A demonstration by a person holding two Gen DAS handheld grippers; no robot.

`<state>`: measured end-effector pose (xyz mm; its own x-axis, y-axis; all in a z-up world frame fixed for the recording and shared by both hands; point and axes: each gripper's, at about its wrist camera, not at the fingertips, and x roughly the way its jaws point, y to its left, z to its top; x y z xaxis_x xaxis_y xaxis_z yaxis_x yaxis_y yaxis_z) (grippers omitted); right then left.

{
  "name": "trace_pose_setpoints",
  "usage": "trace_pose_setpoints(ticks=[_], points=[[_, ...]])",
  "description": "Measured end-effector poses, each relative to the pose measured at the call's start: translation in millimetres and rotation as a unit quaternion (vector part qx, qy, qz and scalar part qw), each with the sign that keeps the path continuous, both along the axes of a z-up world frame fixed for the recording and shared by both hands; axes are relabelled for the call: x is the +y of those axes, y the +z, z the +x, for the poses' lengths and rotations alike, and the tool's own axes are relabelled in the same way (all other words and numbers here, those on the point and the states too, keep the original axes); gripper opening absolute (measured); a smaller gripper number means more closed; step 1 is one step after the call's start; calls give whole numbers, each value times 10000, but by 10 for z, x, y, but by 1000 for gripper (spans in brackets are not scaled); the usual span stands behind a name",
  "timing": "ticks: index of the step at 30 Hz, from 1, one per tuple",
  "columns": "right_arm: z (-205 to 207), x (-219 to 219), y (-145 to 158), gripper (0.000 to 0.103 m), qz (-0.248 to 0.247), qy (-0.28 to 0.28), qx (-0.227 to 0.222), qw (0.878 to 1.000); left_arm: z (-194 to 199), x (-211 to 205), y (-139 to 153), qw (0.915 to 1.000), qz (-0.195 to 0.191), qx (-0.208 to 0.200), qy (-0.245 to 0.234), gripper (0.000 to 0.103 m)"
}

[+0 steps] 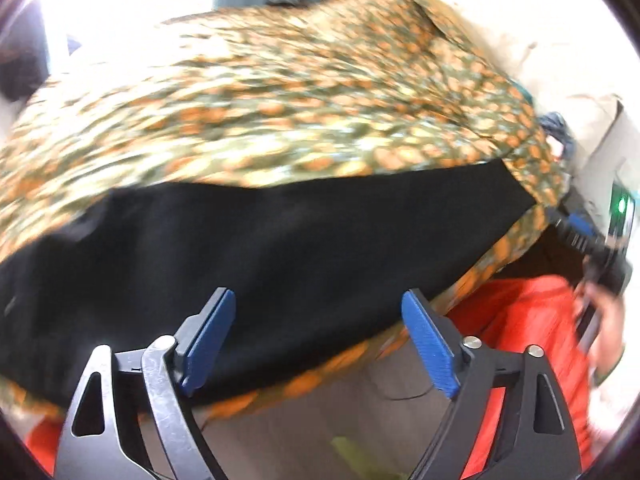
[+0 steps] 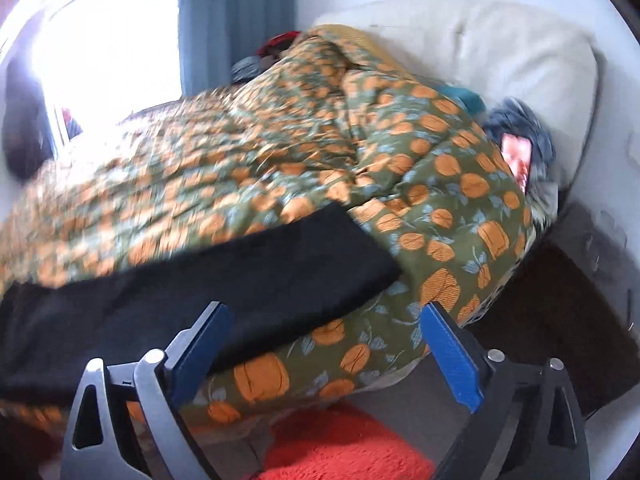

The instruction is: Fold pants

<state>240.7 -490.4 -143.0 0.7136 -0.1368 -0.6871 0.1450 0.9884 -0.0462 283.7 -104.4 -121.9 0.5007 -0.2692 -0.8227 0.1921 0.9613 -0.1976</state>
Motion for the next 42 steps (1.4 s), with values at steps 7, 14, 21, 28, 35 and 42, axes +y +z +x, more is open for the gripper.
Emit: trace_pose_setpoints(ticks=[7,14,21,28,35,42], points=[[24,116,-50,96,-140,188,-91,9997,1174,-753,-456,9972,572,469,-101,87],[21,-27,-69,96,151,-15,-97,9998,1224,-1158,-913,9872,1335,807,-321,86],[66,-88,-101,96,332,-73,-21,9994,766,-1280,-985,9849,1418,717,-691,88],[132,-142,-168,96,651,-81,173,9977,540,-1373,-1031,9846,1495,584,-700,90],[304,-1188,-341,96,3834,-361,-191,9227,462,-1352,-1024,9864,1371,599,-679,91],[780,-1370,-922,86,5161,-315,1038,8497,429,-1340,-1054,9875,1342,571,-593,92]])
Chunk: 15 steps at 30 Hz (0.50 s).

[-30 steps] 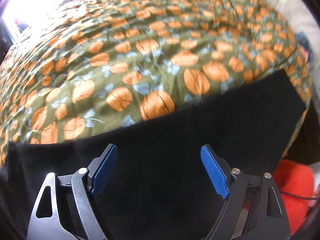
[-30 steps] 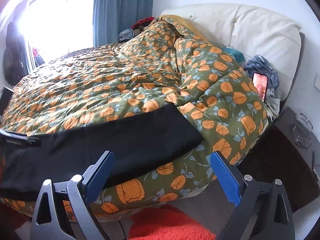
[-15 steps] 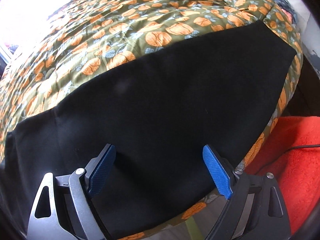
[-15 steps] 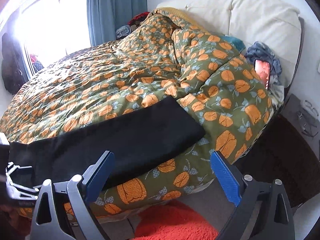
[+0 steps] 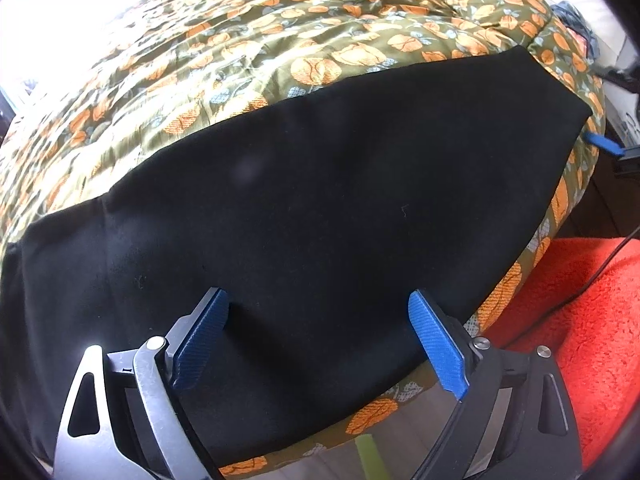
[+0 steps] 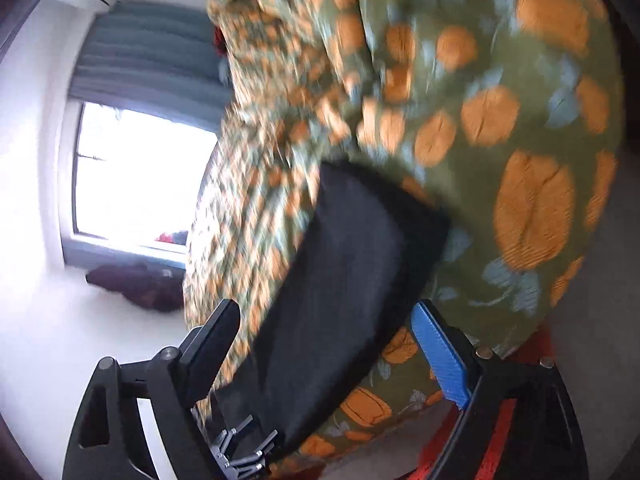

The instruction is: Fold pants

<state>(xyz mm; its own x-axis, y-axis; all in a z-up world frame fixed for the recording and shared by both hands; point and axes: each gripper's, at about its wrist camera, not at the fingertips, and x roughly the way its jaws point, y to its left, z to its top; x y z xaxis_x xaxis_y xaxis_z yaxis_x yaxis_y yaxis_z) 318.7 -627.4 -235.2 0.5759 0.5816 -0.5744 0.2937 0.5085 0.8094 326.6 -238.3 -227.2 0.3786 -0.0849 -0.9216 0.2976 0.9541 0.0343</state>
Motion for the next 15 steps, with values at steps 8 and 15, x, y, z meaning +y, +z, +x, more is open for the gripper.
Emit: trace_pose_setpoints(ticks=[8,15], points=[[275,135,-310,19,-616,15,361,9974,-20,-29,-51,10000,44,-80,11,95],[113,404,613,10,-1427,327,-682,9869,-123,475,413,9949,-917,-170,383,90]])
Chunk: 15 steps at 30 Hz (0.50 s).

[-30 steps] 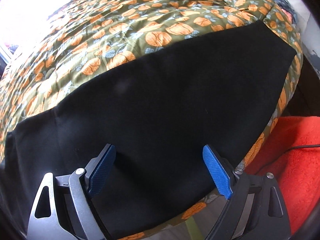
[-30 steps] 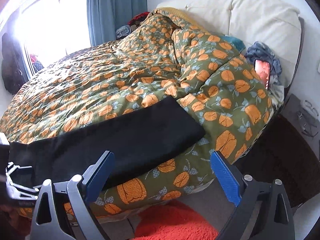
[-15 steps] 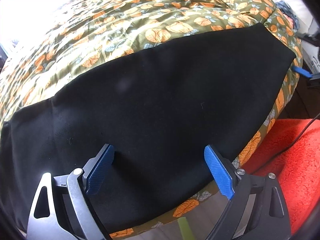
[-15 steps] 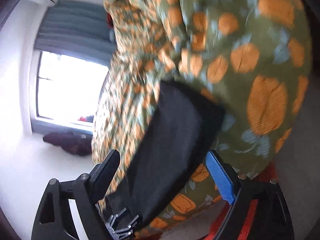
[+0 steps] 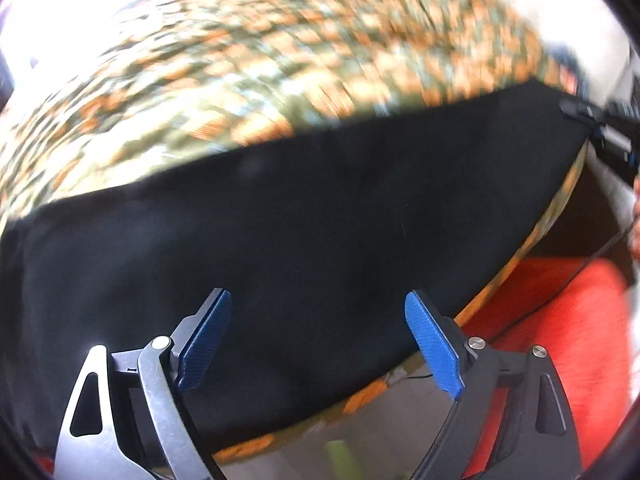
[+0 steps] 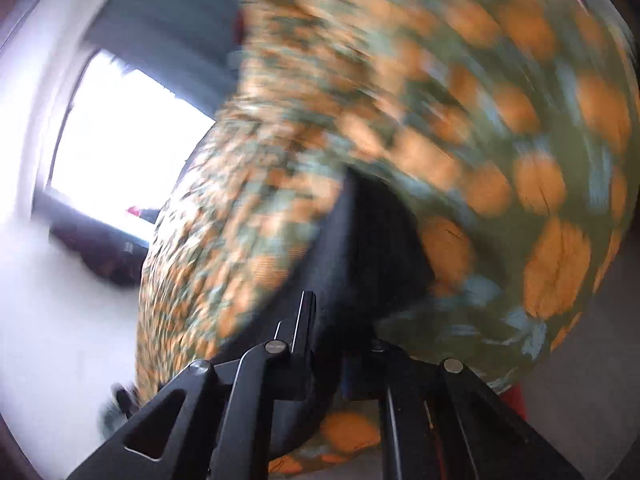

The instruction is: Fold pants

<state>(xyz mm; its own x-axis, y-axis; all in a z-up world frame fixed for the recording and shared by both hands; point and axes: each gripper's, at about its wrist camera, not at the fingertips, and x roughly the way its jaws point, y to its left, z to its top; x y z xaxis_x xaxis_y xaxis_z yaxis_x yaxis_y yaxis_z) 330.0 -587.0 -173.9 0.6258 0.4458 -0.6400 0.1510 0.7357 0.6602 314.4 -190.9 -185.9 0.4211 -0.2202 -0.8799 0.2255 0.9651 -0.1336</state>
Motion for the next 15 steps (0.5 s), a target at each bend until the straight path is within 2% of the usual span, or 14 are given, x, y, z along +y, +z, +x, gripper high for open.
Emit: trace_pose_setpoints(ticks=[4,8,10,12,14,15], points=[[-89,553,930,10,-371,765,-885,9924,-65,663,288,9982,-236,-111,543,91],[-187,1410,1625,10,-535,1641,-1605,9718,-261,1575,464,9882,-500,-131,1439,91],[-267,1928,1790,10,-663,2051,-1819,9594,-394,1886,487,9822,-575,-193,1777,91],[-418,2489,1820,10,-876,2460,-1965,9451,-574,2245,479,9736,-628,-266,2176,91],[-596,3102,1624,10,-971,2802,-1944,9350,-742,2573,391,9624,-771,-224,2595,91],[-672,3336,1491,14,-944,2885,-1926,9331,-835,2721,335,9554,-881,-191,2811,91]])
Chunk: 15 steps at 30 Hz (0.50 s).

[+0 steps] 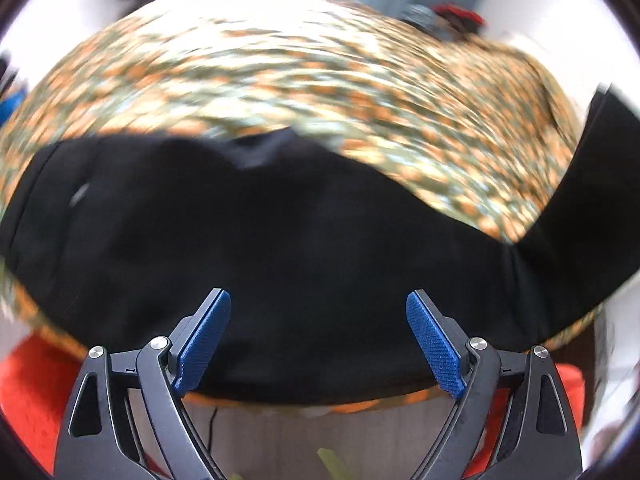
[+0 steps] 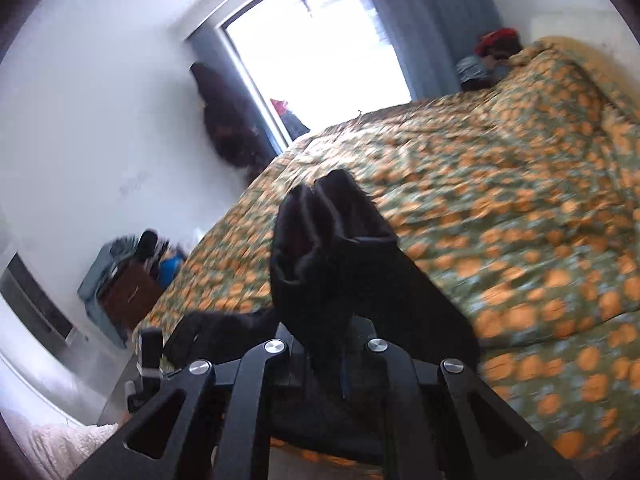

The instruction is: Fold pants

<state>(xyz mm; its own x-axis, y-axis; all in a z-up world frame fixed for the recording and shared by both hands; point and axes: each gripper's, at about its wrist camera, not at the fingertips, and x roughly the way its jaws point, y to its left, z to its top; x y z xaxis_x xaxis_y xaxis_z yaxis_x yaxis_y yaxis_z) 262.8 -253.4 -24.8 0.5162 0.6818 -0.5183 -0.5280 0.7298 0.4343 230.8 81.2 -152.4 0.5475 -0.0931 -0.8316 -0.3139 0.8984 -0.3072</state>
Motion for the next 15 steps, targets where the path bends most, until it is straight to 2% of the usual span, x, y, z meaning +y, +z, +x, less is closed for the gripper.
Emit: trace_pose_setpoints(ticks=[1,3,4,6,8,11,12,13,15], points=[[-80,180,-143,21,27,63,16,10000,-88,114,-64,9998,-94,6,161,91],[-235,642,-640,58,23,375,224,9990,-205,238,-162,9993,-172,51,324,91],[-291,872,-894,83,-161,633,462,9968,-247,287,-214,9991,-190,128,369,91],[-485,1136,-1323,77,-736,961,833,9891,-352,341,-281,9987,-250,204,390,90],[-643,1048,-1442,76,-867,1078,908,9862,-435,343,-274,9987,-358,112,336,90],[-758,600,-1236,80,-1126,692,275,9908,-441,196,-199,9980,-612,-161,-43,88],[-727,452,-1162,87,-1248,491,64,9909,-427,119,-156,9972,-669,-259,-232,87],[-764,267,-1137,92,-1418,207,-210,9895,-375,-9,-114,9952,-741,-374,-515,83],[-839,64,-1143,93,-1703,-157,-450,9842,-222,-294,-56,9887,-840,-486,-1142,72]])
